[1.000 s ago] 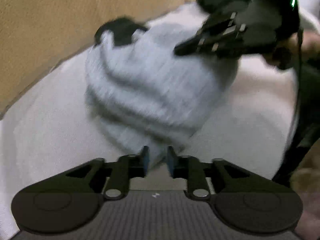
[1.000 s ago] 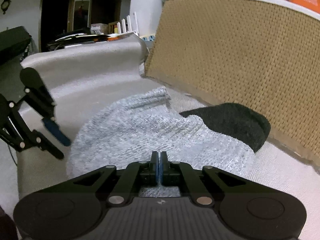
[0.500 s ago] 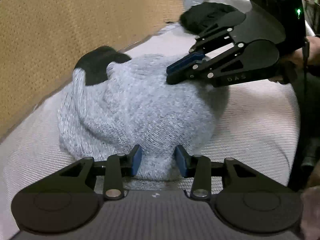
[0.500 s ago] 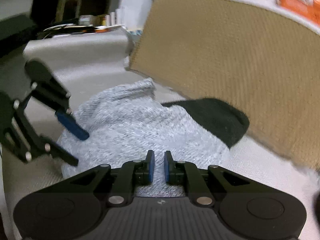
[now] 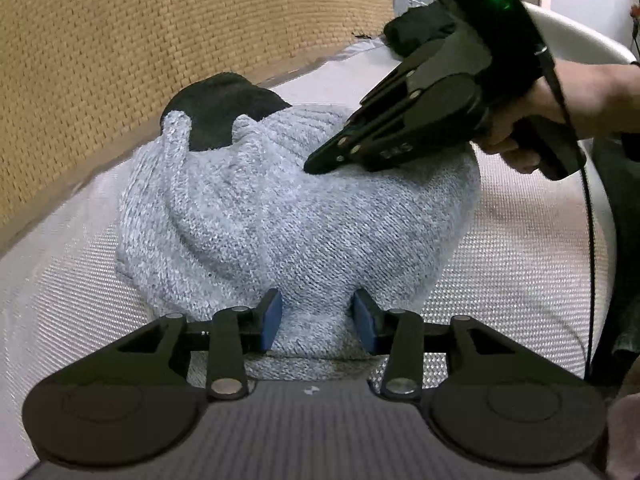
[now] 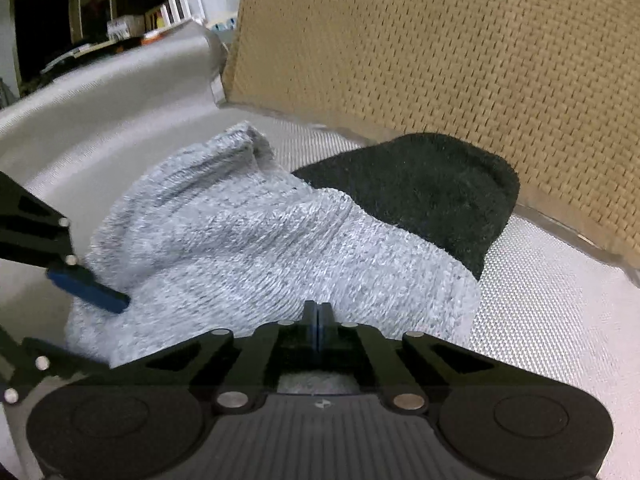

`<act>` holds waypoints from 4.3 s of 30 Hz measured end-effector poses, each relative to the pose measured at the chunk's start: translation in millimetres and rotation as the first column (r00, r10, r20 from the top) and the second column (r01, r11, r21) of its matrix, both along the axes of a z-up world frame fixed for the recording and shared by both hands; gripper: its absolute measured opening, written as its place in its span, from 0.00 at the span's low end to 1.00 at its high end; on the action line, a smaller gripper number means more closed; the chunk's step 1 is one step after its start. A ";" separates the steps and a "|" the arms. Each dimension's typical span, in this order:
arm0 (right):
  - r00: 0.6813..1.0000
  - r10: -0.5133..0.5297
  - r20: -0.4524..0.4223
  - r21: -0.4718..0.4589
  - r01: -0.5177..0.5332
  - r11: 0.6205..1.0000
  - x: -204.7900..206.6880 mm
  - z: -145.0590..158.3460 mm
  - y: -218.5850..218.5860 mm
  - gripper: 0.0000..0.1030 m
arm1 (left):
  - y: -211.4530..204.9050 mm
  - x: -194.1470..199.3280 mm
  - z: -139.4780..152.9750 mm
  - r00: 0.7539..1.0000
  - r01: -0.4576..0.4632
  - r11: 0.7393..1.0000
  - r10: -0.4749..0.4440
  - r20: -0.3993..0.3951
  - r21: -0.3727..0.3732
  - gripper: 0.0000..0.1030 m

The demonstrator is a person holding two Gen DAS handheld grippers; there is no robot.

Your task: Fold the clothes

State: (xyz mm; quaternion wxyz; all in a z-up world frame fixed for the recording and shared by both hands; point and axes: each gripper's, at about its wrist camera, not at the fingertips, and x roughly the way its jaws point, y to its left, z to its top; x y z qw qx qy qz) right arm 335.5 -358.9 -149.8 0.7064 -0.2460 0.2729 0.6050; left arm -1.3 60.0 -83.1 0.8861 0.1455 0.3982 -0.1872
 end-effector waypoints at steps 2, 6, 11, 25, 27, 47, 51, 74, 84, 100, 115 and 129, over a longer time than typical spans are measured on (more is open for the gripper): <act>1.000 -0.009 -0.016 -0.009 0.009 1.000 2.6 -1.0 3.0 0.00 | 0.9 1.4 -0.9 1.000 -0.003 1.000 0.003 0.002 -0.007 0.44; 0.999 -0.022 -0.040 0.006 0.023 1.000 3.7 1.1 -2.9 0.00 | 2.1 2.9 -2.1 1.000 -0.006 1.000 0.006 0.006 -0.016 0.45; 0.999 -0.031 -0.040 0.027 0.032 0.999 0.4 5.4 -12.2 0.00 | -1.3 1.0 -1.7 1.000 0.008 1.000 -0.008 0.011 0.007 0.45; 0.997 0.073 0.027 0.145 -0.076 0.987 -26.8 39.7 -72.2 0.44 | 3.1 -2.8 -3.2 1.000 0.011 1.000 -0.010 0.014 -0.006 0.46; 0.996 0.068 0.057 0.149 -0.075 0.986 -31.0 36.6 -75.8 0.45 | 1.7 -3.5 -3.4 1.000 0.015 1.000 -0.015 0.015 0.002 0.47; 1.000 -0.021 0.016 0.254 0.017 0.967 -17.7 -12.0 -35.0 0.56 | -2.9 -8.0 -10.6 1.000 0.014 1.000 -0.013 0.021 -0.019 0.48; 0.997 -0.015 0.075 0.257 -0.005 0.966 -27.5 -2.7 -45.1 0.56 | -5.1 -9.2 -12.3 0.999 0.019 1.000 -0.019 0.027 -0.020 0.48; 0.902 0.119 0.414 0.238 -0.234 0.943 -80.6 19.3 -115.2 0.54 | -0.4 -7.5 -21.8 0.998 0.035 0.999 -0.033 0.048 -0.035 0.51; 0.556 0.339 0.759 -0.136 -0.374 0.917 -118.0 -13.9 -126.2 0.67 | 0.0 -5.6 -23.0 0.998 0.034 0.999 -0.033 0.048 -0.038 0.51; 0.474 0.401 0.784 -0.216 -0.398 0.892 -133.8 -38.1 -97.9 0.80 | -3.7 -5.3 -18.6 0.998 0.037 0.999 -0.035 0.048 -0.034 0.53; 0.450 0.466 0.762 -0.277 -0.424 0.862 -134.2 -45.3 -85.4 0.82 | -3.9 -8.0 -16.9 0.998 0.039 0.999 -0.037 0.050 -0.036 0.53; 0.401 0.487 0.776 -0.315 -0.422 0.850 -128.8 -58.4 -69.4 0.89 | -6.1 -5.6 -14.4 0.998 0.038 0.999 -0.036 0.053 -0.036 0.53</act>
